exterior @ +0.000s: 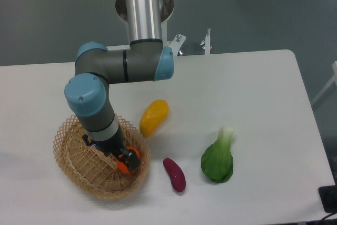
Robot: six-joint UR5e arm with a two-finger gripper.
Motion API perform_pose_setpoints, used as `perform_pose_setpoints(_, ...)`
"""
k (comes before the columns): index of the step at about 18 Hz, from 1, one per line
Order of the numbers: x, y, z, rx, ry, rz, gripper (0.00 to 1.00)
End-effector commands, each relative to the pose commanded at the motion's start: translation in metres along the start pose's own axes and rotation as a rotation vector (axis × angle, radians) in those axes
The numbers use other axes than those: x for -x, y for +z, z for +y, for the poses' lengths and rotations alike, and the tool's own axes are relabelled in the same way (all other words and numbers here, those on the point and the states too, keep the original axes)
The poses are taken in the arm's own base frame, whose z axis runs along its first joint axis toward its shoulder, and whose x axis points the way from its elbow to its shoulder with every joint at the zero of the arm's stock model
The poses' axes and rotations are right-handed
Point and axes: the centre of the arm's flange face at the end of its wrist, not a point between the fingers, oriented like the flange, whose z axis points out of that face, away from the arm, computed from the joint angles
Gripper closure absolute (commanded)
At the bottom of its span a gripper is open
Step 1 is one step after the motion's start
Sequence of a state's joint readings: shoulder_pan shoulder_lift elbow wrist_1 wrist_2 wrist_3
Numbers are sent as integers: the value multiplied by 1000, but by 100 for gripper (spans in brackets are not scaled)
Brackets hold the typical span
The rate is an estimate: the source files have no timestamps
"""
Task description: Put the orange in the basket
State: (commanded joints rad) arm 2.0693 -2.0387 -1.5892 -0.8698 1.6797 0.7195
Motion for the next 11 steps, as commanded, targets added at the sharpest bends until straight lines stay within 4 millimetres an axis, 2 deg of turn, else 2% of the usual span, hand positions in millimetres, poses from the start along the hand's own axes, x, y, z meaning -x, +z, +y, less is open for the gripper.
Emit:
perform_pose_setpoints(1, 4, -2, 2, -8, -9, -11, 0)
perform_pose_setpoints(4, 33, -13, 16, -89, -229, -78, 0)
perform_pose_setpoints(6, 47, -13, 26, -85, -260, -88, 0)
perform_pose_setpoints(8, 70, -21, 47, -83, -290, -105, 0)
perform_pose_setpoints(10, 81, -30, 70, -79, -292, -111, 0)
perform_pose_setpoints(11, 91, -24, 89, -59, -271, -107, 0)
